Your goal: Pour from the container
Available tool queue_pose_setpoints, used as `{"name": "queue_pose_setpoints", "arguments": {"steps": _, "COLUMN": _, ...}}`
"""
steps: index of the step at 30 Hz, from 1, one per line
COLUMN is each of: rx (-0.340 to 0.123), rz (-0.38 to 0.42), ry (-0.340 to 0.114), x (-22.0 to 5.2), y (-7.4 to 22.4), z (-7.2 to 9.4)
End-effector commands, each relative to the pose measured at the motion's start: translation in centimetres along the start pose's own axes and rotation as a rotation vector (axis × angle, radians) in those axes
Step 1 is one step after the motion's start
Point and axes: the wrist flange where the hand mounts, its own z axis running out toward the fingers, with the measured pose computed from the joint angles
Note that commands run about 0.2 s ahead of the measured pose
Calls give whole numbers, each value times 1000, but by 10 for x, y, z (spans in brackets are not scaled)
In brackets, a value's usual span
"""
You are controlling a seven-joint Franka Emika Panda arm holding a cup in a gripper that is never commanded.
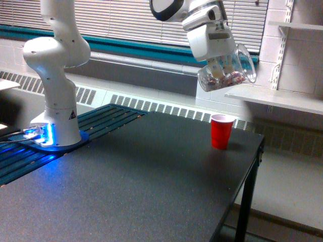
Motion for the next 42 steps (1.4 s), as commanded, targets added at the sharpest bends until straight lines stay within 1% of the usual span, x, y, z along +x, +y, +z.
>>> {"name": "queue_pose_setpoints", "arguments": {"steps": 1, "rx": -12, "rz": 31, "ry": 14, "x": 15, "y": 14, "z": -1}}
{"name": "queue_pose_setpoints", "arguments": {"steps": 3, "rx": -16, "rz": 29, "ry": 19, "x": 15, "y": 13, "z": 0}}
{"name": "queue_pose_setpoints", "arguments": {"steps": 5, "rx": -10, "rz": 24, "ry": 18, "x": 14, "y": 10, "z": 0}}
{"name": "queue_pose_setpoints", "arguments": {"steps": 7, "rx": -20, "rz": 12, "ry": 14, "x": 14, "y": 10, "z": 2}}
{"name": "queue_pose_setpoints", "arguments": {"steps": 13, "rx": -19, "rz": -7, "ry": 16, "x": 10, "y": 3, "z": 5}}
{"name": "queue_pose_setpoints", "arguments": {"steps": 20, "rx": -19, "rz": -66, "ry": 6, "x": 0, "y": -14, "z": 10}}
{"name": "queue_pose_setpoints", "arguments": {"steps": 29, "rx": -7, "rz": -160, "ry": -10, "x": -22, "y": -42, "z": 16}}
{"name": "queue_pose_setpoints", "arguments": {"steps": 34, "rx": 1, "rz": -196, "ry": -13, "x": -36, "y": -55, "z": 19}}
{"name": "queue_pose_setpoints", "arguments": {"steps": 36, "rx": -2, "rz": -213, "ry": -16, "x": -42, "y": -57, "z": 20}}
{"name": "queue_pose_setpoints", "arguments": {"steps": 38, "rx": 4, "rz": -225, "ry": -18, "x": -50, "y": -61, "z": 20}}
{"name": "queue_pose_setpoints", "arguments": {"steps": 42, "rx": -4, "rz": -261, "ry": -29, "x": -65, "y": -63, "z": 23}}
